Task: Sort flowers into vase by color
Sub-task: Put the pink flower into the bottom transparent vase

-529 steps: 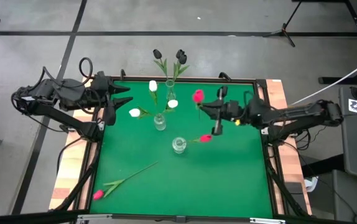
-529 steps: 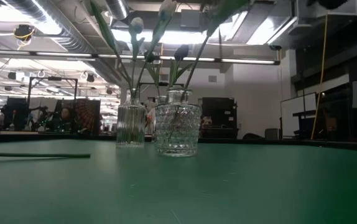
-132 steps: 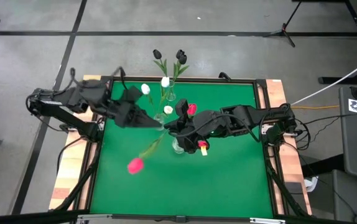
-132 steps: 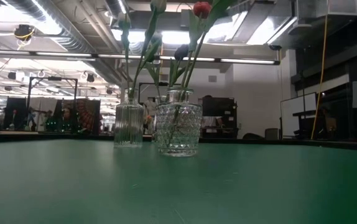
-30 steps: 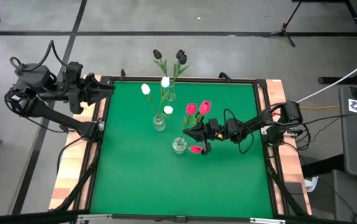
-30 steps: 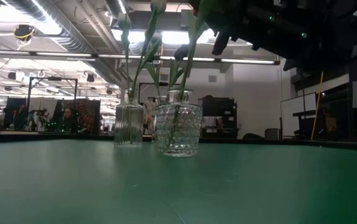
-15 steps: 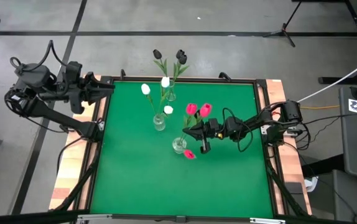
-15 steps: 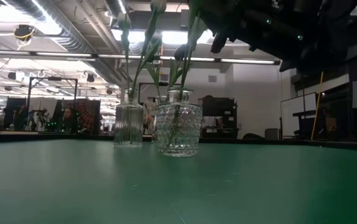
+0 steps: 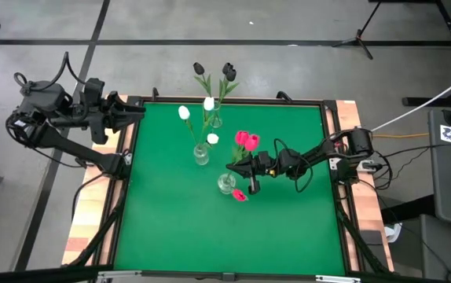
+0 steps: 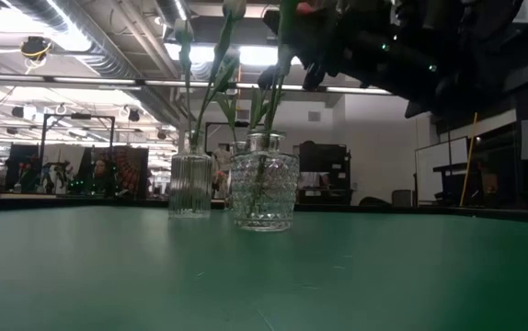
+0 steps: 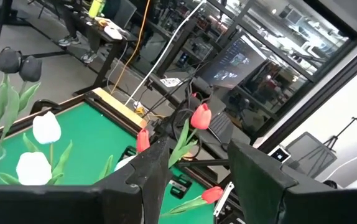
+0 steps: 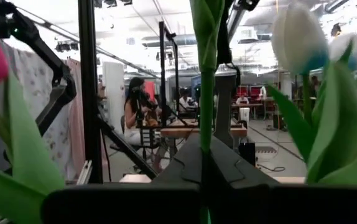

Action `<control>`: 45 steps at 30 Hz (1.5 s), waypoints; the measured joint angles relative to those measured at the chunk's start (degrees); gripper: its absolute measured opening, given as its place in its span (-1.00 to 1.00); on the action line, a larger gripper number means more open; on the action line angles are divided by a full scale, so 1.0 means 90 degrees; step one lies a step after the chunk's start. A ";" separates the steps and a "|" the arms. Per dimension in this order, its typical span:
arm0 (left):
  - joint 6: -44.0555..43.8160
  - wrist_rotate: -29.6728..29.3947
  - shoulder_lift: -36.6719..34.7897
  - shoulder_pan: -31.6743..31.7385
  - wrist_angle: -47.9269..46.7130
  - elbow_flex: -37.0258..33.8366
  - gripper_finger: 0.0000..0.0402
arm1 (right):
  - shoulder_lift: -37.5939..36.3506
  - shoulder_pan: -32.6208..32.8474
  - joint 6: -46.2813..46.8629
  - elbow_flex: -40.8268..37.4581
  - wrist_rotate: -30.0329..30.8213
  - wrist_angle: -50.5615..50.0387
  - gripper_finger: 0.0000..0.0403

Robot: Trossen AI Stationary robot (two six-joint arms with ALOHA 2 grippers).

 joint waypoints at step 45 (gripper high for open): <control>-0.0015 -0.0066 -0.0036 -0.0002 -0.0134 0.0000 -0.19 | 0.0794 -0.0212 0.1572 0.0075 -0.1089 -0.0221 0.15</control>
